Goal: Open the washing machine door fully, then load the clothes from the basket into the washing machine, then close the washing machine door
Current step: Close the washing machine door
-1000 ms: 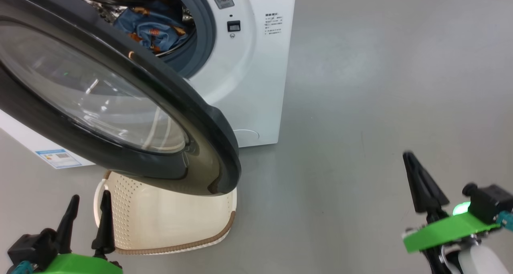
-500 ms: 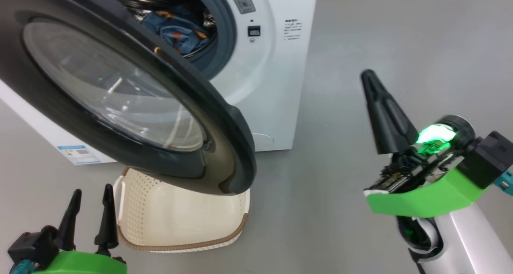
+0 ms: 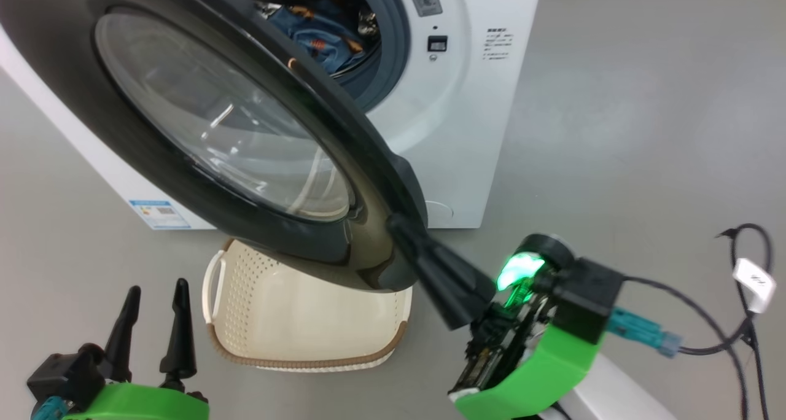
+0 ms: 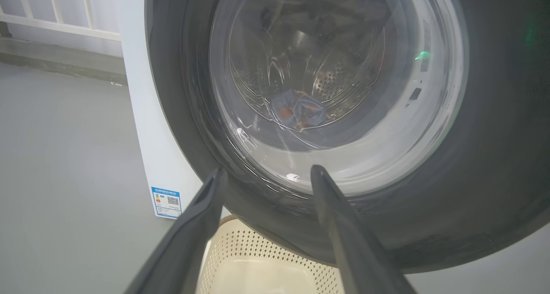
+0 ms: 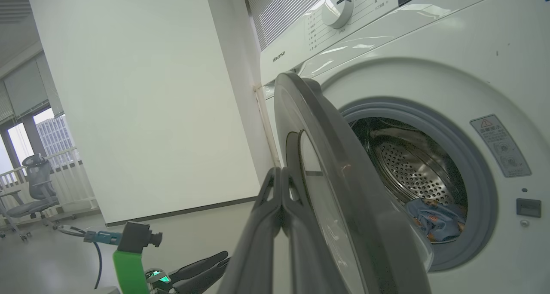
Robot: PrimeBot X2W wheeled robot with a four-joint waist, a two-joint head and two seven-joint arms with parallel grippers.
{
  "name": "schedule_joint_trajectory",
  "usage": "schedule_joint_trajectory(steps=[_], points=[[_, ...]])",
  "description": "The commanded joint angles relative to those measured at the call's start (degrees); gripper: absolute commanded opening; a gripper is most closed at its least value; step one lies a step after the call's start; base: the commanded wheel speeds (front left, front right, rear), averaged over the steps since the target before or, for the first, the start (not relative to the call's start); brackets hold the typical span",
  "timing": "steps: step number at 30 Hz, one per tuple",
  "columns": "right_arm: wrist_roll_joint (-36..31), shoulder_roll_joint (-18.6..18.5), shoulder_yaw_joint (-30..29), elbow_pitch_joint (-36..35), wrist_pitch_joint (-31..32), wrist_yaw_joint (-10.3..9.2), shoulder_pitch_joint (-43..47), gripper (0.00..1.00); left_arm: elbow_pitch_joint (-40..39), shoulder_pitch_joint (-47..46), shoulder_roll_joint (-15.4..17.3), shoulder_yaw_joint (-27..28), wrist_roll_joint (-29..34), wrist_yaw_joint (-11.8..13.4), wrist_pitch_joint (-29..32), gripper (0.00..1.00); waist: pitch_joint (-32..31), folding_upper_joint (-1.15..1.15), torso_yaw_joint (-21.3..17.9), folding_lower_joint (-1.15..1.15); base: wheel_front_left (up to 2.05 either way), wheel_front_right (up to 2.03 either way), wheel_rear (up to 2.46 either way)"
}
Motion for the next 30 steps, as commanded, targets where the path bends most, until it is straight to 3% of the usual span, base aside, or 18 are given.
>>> schedule_joint_trajectory(steps=[1,11,21,30], points=[[0.9,0.8,1.5,-0.7,-0.3,0.09,-0.7,0.00,-1.6,-1.6,0.7,1.7,0.5,-0.1,-0.4,1.00,0.8,0.00,0.9,0.00,0.00,0.00,0.00],[3.1,-0.1,6.8,11.7,-0.3,0.09,-1.1,0.00,-1.7,-2.5,-0.9,0.9,0.1,-0.1,-0.4,1.00,3.7,0.00,2.8,0.00,0.00,0.00,0.00],[4.8,0.3,3.8,20.2,-0.3,0.09,-3.4,0.00,-1.4,-3.7,-1.1,0.5,0.0,-0.1,-0.4,1.00,5.3,0.00,3.6,0.00,0.00,0.00,0.00],[4.8,0.8,0.8,22.8,-0.3,0.09,-4.5,0.00,-1.9,-4.4,-0.8,-0.1,0.0,-0.1,-0.4,1.00,6.3,0.00,4.2,0.00,0.00,0.00,0.00]])
